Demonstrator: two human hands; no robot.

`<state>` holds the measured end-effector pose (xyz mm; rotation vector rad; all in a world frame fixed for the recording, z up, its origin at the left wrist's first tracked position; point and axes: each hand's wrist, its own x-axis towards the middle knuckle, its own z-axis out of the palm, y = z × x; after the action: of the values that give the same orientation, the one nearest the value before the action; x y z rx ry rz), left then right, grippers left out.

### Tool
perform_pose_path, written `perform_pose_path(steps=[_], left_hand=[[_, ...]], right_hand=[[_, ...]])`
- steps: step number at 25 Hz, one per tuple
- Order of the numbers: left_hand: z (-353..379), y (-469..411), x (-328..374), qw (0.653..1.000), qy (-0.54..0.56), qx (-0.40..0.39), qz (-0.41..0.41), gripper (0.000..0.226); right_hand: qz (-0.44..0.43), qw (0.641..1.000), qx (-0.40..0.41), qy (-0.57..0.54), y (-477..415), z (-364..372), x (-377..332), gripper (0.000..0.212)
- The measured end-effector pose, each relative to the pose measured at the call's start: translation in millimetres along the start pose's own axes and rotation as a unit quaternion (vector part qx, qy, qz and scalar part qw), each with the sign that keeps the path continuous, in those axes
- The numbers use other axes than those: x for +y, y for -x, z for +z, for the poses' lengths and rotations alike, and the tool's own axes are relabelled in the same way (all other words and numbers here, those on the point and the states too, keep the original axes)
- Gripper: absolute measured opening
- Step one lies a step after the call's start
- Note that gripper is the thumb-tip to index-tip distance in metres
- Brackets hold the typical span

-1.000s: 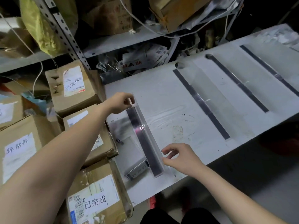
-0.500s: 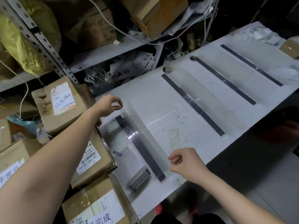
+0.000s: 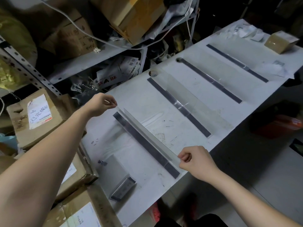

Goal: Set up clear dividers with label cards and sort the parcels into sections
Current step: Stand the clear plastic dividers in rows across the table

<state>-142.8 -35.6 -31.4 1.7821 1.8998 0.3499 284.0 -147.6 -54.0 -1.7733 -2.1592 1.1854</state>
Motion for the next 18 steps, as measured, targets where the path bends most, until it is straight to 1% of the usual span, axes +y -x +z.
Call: perform_pose_path(steps=[4,8,12,14,18], left_hand=[[3,-22,28,1.000,0.001,0.012,-0.016,0.004],[3,-40,37,1.000,-0.004,0.022,-0.021,0.004],[2,-53,32,1.000,-0.011,0.007,-0.011,0.005],[0,-58,25,1.000,-0.009,0.005,-0.001,0.006],[-5,-67,6,1.000,0.005,0.001,0.013,0.006]], right_hand=[[0.001,1.000,0.008,-0.012,-6,-23,24,0.013],[-0.004,0.999,0.012,-0.036,-8,-28,33,0.011],[-0.011,0.997,0.028,-0.070,-10,-16,35,0.010],[0.000,0.996,0.034,-0.088,-11,-10,32,0.014],[0.013,0.993,0.034,-0.110,-10,7,18,0.013]])
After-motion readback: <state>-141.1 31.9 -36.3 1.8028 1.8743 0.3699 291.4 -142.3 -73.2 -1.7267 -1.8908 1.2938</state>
